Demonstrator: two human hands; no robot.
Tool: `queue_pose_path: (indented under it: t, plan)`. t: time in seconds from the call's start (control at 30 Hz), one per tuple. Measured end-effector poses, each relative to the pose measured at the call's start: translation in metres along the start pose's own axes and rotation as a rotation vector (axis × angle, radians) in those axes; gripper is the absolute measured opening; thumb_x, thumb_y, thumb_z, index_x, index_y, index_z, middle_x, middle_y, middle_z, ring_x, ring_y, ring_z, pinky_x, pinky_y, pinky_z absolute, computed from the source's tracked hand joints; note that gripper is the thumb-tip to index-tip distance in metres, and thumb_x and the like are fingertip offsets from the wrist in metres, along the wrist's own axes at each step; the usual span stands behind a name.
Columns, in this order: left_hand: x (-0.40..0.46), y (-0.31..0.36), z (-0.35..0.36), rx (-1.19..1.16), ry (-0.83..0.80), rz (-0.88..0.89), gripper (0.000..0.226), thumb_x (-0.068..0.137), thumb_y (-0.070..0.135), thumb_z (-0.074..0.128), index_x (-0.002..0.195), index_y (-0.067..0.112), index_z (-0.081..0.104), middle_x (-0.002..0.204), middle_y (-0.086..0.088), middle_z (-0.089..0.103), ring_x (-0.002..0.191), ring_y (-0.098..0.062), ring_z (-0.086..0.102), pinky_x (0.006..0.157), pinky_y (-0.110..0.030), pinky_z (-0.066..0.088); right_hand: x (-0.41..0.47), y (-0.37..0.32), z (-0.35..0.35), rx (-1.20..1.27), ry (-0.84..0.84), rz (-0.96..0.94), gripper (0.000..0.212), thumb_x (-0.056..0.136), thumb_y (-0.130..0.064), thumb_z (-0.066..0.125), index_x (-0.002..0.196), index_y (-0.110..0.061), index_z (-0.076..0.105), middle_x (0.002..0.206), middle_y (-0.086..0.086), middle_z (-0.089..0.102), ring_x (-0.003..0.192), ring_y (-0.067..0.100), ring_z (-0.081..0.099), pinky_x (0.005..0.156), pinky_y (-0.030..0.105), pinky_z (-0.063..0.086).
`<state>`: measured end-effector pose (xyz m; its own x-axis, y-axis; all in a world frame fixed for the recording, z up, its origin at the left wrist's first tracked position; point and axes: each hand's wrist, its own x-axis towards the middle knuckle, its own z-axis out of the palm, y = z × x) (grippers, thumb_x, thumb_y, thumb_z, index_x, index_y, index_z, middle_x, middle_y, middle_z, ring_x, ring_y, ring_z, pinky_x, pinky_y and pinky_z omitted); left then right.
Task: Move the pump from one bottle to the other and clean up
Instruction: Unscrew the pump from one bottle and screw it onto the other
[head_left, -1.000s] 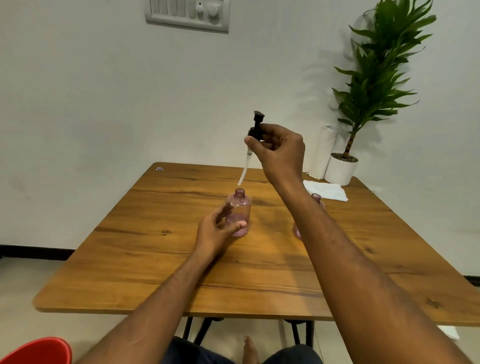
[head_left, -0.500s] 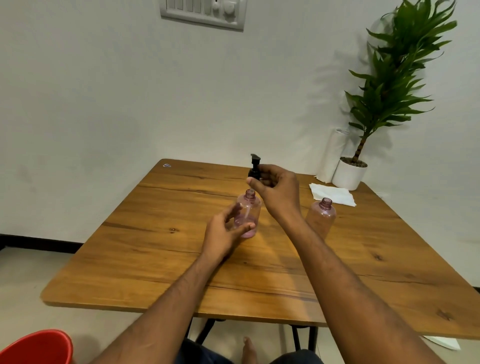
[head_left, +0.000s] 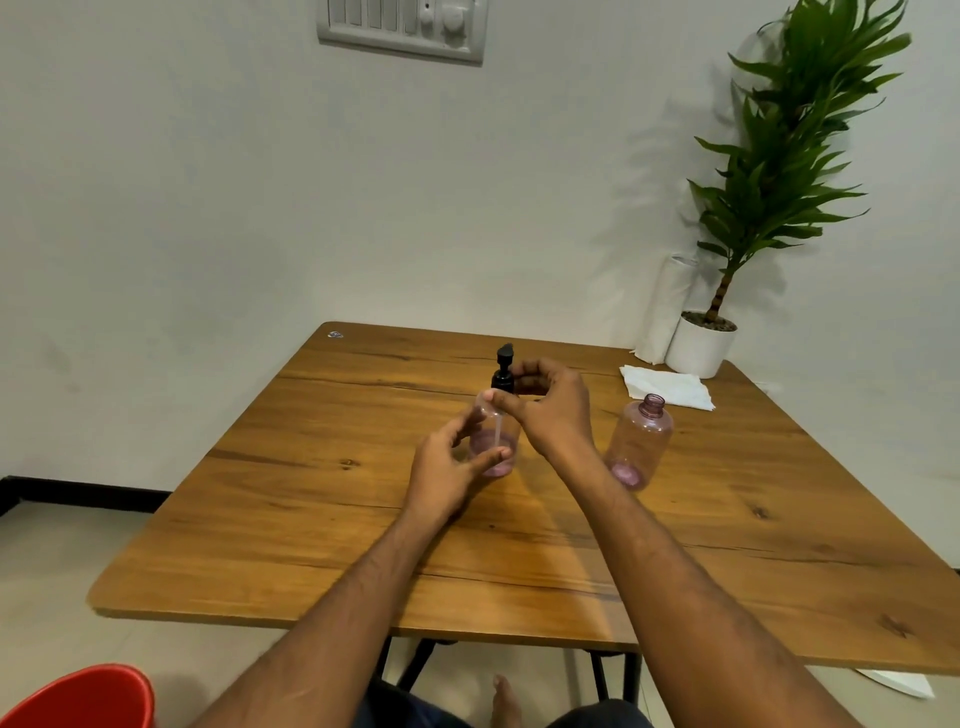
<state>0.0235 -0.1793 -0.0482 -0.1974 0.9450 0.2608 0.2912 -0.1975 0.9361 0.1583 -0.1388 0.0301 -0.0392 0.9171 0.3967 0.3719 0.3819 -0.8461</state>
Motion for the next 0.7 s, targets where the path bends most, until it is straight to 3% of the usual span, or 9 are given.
queue_pose_path:
  t: [0.07,0.17,0.27,0.33,0.4,0.5,0.57,0.7]
  plan:
    - [0.001,-0.001,0.0,0.0,0.001,-0.006,0.077,0.082,0.026,0.085,0.151,0.023,0.051,0.141,0.008,0.063,0.12,0.002,0.057,0.09,-0.007,0.043,0.001,0.001,0.001,0.021,-0.008,-0.011,0.044,0.071,-0.026,0.096,0.103,-0.025,0.066,0.098,-0.006,0.073,0.093,0.01,0.07,0.078,0.027,0.059]
    - [0.003,-0.002,-0.001,-0.017,-0.009,-0.007,0.079,0.081,0.025,0.085,0.151,0.021,0.05,0.14,0.009,0.063,0.117,0.008,0.057,0.09,-0.005,0.047,0.001,0.004,-0.001,0.029,-0.07,-0.059,0.06,0.079,-0.041,0.089,0.129,-0.023,0.061,0.104,-0.005,0.07,0.098,0.007,0.068,0.079,0.023,0.057]
    - [0.006,-0.004,0.001,-0.007,-0.015,0.006,0.08,0.081,0.026,0.085,0.152,0.021,0.048,0.138,0.015,0.06,0.124,-0.001,0.057,0.107,-0.025,0.05,0.004,0.012,-0.004,0.066,-0.12,-0.13,0.041,0.096,-0.037,0.071,0.133,-0.02,0.068,0.115,-0.004,0.071,0.106,0.013,0.067,0.089,0.04,0.06]
    - [0.009,-0.003,0.003,0.017,-0.018,0.019,0.081,0.081,0.026,0.084,0.153,0.022,0.046,0.133,0.019,0.057,0.122,0.0,0.055,0.104,-0.023,0.049,0.007,0.018,-0.005,0.073,-0.118,-0.151,0.032,0.098,-0.031,0.064,0.127,-0.02,0.074,0.115,-0.008,0.076,0.109,0.011,0.069,0.093,0.044,0.057]
    - [0.011,-0.004,0.004,0.033,-0.012,0.026,0.081,0.081,0.027,0.084,0.153,0.022,0.046,0.135,0.017,0.058,0.121,0.001,0.055,0.098,-0.017,0.049,0.01,0.025,-0.003,0.084,-0.095,-0.153,0.028,0.1,-0.023,0.066,0.126,-0.019,0.075,0.114,-0.01,0.076,0.108,0.006,0.069,0.09,0.034,0.054]
    - [0.013,-0.008,0.004,0.033,-0.001,0.022,0.083,0.079,0.028,0.085,0.153,0.024,0.046,0.141,0.009,0.062,0.126,-0.005,0.06,0.105,-0.034,0.055,0.007,0.033,0.005,0.139,-0.04,-0.15,0.03,0.099,-0.018,0.07,0.129,-0.016,0.072,0.115,-0.01,0.074,0.109,0.0,0.067,0.085,0.016,0.052]
    - [0.013,-0.009,0.005,0.033,0.011,0.016,0.084,0.078,0.027,0.086,0.152,0.024,0.047,0.14,0.008,0.064,0.126,-0.007,0.062,0.105,-0.039,0.056,0.002,0.036,0.012,0.18,0.011,-0.135,0.033,0.098,-0.02,0.073,0.131,-0.019,0.071,0.121,-0.01,0.073,0.115,0.001,0.064,0.088,0.015,0.052]
    - [0.013,-0.009,0.005,0.068,0.03,0.036,0.08,0.079,0.028,0.085,0.151,0.024,0.049,0.138,0.01,0.065,0.126,-0.004,0.06,0.105,-0.031,0.054,-0.001,0.039,0.021,0.16,0.075,-0.158,0.036,0.096,-0.027,0.075,0.131,-0.023,0.07,0.126,-0.009,0.072,0.118,-0.002,0.062,0.091,0.009,0.049]
